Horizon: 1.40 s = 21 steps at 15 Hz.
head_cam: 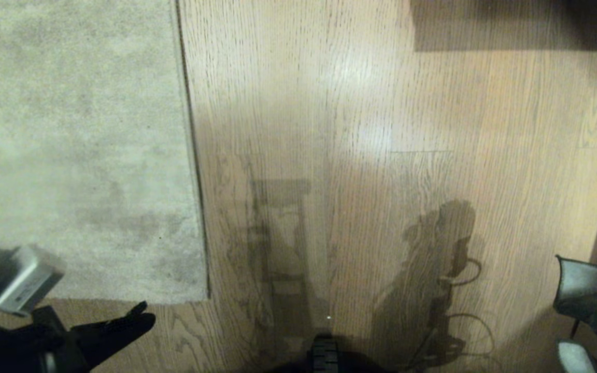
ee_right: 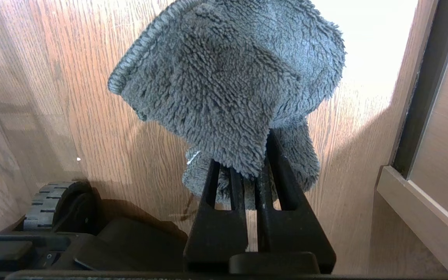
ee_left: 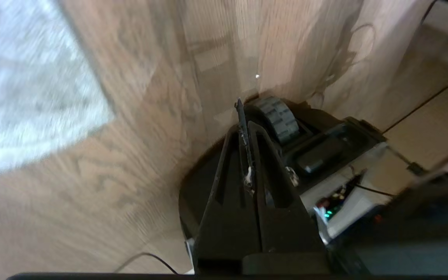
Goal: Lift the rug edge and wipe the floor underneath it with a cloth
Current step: Lift up the carpet
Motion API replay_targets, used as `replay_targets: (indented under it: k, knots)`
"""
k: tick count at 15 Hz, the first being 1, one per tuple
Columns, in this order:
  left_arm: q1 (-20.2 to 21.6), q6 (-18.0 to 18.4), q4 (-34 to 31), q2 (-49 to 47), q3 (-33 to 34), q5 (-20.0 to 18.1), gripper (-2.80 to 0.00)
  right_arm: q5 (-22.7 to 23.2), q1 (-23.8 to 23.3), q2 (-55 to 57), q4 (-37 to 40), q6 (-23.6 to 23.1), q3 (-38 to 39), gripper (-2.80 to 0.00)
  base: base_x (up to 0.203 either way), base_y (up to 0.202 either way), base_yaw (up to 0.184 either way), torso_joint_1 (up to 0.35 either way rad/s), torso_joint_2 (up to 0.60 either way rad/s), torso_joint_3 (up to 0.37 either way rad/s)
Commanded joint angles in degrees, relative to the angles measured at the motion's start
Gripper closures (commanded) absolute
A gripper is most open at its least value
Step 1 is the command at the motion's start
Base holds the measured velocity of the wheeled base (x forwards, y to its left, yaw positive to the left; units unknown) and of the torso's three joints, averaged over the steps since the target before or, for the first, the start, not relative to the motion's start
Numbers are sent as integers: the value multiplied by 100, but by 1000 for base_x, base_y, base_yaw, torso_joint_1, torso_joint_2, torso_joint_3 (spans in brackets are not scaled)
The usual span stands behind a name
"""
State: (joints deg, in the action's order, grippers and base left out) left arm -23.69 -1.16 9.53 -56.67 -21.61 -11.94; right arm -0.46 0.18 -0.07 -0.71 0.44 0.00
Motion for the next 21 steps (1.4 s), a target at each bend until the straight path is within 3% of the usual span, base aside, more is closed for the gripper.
replay_targets:
  k: [1, 6, 11, 15, 17, 21]
  knots:
    - [-493, -21, 804, -1358, -38, 417, 0, 2, -1, 7, -2, 0, 0, 0, 0, 0, 0, 0, 0, 0]
    - [-1305, -65, 2578, -2930, -262, 1519, 0, 2, -1, 7, -1, 0, 0, 0, 0, 0, 0, 0, 0, 0]
    - [-1516, -58, 4050, -4031, -455, 2272, 0, 2, -1, 7, -8, 1, 0, 0, 0, 0, 0, 0, 0, 0]
    - [-1735, 78, 4087, -4608, -1008, 2975, 0, 2, -1, 7, -6, 0, 0, 0, 0, 0, 0, 0, 0, 0]
    - [-1768, 561, 4079, -4819, -1233, 3526, 0, 2, -1, 7, -3, 2, 0, 0, 0, 0, 0, 0, 0, 0]
    - [-1719, 1304, 3754, -4851, -1279, 4199, 0, 2, 5, 7, -3, 0, 0, 0, 0, 0, 0, 0, 0, 0]
